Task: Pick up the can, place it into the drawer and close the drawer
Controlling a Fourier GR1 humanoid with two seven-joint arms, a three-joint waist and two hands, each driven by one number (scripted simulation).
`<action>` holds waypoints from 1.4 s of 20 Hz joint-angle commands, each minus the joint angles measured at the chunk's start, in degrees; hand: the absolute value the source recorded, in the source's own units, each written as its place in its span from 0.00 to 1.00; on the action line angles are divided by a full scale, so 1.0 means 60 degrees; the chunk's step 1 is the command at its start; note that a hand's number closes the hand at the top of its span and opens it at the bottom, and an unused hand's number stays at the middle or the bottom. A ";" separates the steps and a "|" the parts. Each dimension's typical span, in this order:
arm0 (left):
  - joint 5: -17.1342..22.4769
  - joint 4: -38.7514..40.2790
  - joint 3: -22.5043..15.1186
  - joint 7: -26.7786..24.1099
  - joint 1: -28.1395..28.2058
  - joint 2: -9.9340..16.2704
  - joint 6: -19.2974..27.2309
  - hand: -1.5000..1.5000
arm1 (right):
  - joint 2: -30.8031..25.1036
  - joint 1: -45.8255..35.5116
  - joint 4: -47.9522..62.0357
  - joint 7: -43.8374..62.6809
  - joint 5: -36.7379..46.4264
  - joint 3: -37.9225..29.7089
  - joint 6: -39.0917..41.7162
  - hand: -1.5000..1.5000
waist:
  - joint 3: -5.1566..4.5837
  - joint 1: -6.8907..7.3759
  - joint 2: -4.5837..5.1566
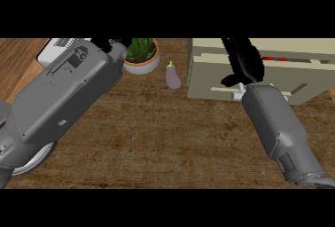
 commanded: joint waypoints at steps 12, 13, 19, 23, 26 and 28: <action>-0.0448 -0.1043 0.0182 0.0787 0.0169 0.0768 -0.0064 0.00 | -0.0340 -0.2279 0.2995 0.0404 0.0227 -0.0844 -0.1904 0.00 | 0.0154 0.0275 0.0321; -0.0473 -0.1446 0.0069 0.0912 0.0216 0.0720 0.0075 0.00 | -0.0322 -0.2103 0.3136 0.0371 0.0259 -0.0847 -0.2131 0.00 | 0.0156 0.0356 0.0297; -0.0583 -0.1707 0.0113 0.0746 0.0705 0.0718 0.0042 0.00 | -0.0948 -0.2875 0.3533 0.0506 0.0195 -0.1070 -0.1688 0.00 | 0.0155 0.0447 0.0390; -0.0658 -0.2058 -0.0007 0.1077 0.0836 0.0908 0.0202 0.00 | -0.1002 -0.3686 0.3795 0.0282 -0.0037 -0.1249 -0.0567 0.00 | 0.0155 0.0548 0.0323; -0.0583 -0.2283 0.0148 0.1148 0.0789 0.1140 -0.0056 0.00 | -0.0732 -0.3700 0.3733 -0.1091 -0.1205 -0.2172 0.0034 0.00 | 0.0182 0.0543 0.0325; -0.0525 -0.2165 0.0195 0.1247 0.0724 0.1042 -0.0029 0.00 | -0.0274 -0.3535 0.3758 -0.1278 -0.2000 -0.2900 0.0103 0.00 | 0.0201 0.0497 0.0393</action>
